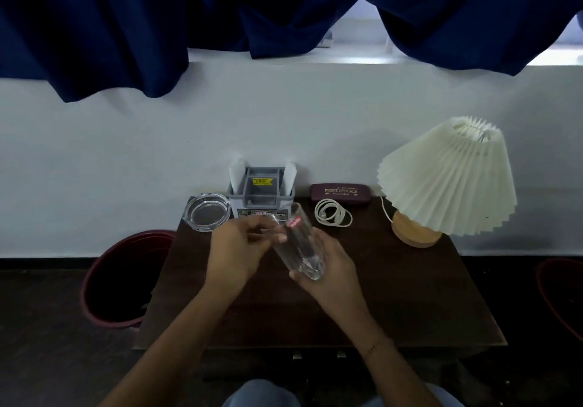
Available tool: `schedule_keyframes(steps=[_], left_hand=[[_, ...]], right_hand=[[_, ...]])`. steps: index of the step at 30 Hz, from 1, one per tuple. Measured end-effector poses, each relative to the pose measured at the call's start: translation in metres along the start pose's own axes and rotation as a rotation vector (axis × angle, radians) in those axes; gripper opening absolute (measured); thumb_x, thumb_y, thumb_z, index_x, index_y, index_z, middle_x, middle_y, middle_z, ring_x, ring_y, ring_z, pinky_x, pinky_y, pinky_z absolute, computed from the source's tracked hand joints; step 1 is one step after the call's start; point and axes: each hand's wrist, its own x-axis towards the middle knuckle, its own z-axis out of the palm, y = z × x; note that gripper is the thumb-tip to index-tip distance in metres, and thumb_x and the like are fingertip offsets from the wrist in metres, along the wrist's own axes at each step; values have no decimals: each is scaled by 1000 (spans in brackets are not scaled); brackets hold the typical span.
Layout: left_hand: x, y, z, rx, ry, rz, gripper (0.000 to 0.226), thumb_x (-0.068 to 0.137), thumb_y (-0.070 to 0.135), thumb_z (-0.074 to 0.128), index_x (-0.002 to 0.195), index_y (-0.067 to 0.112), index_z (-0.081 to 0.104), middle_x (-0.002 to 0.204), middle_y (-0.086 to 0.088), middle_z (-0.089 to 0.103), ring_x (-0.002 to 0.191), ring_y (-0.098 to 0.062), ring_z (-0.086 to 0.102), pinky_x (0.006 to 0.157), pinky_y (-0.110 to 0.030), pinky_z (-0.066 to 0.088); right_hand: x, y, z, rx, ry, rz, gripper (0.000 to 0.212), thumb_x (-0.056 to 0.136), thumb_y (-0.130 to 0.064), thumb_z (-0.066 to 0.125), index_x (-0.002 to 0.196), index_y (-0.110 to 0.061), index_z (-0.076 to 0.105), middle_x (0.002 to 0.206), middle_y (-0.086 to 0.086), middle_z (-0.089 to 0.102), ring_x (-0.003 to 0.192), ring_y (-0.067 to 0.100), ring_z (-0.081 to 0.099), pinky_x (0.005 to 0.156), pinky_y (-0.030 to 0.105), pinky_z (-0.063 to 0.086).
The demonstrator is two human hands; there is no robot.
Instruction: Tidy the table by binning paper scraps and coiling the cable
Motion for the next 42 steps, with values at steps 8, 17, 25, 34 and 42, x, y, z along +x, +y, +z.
schedule_keyframes(steps=[8,17,25,34,42], left_hand=[[15,-31,-68,373,339,190,9,72,15,75,80,10,75,83,-7,72,73,-23,66,73,-36,53],[74,-63,-78,486,449,181,14,77,16,71,86,6,73,90,-11,70,80,-29,64,77,-38,51],[96,-73,-66,561,464,84,16,81,9,64,94,2,71,102,-16,68,94,-33,62,83,-39,45],[97,-81,-61,539,412,53,16,81,12,64,94,4,71,103,-15,69,94,-33,61,84,-40,46],[68,-76,-52,589,405,97,56,84,13,60,137,20,43,149,-10,36,131,-34,38,98,-50,41]], right_hand=[[26,-36,38,-7,-107,-125,74,78,-27,71,140,-18,32,140,0,38,130,15,40,108,35,38],[7,-13,42,-35,-181,-89,58,81,-23,68,134,-22,43,122,-3,55,109,2,51,89,8,38],[18,-9,29,-79,-212,-115,48,83,-19,66,128,-21,51,117,-1,57,104,1,52,89,8,40],[24,-9,28,-13,-215,-102,42,82,-14,66,123,-18,56,112,0,60,102,4,57,89,12,44],[30,0,25,-7,-203,-85,40,84,-14,64,123,-19,56,113,-1,59,103,2,56,83,3,41]])
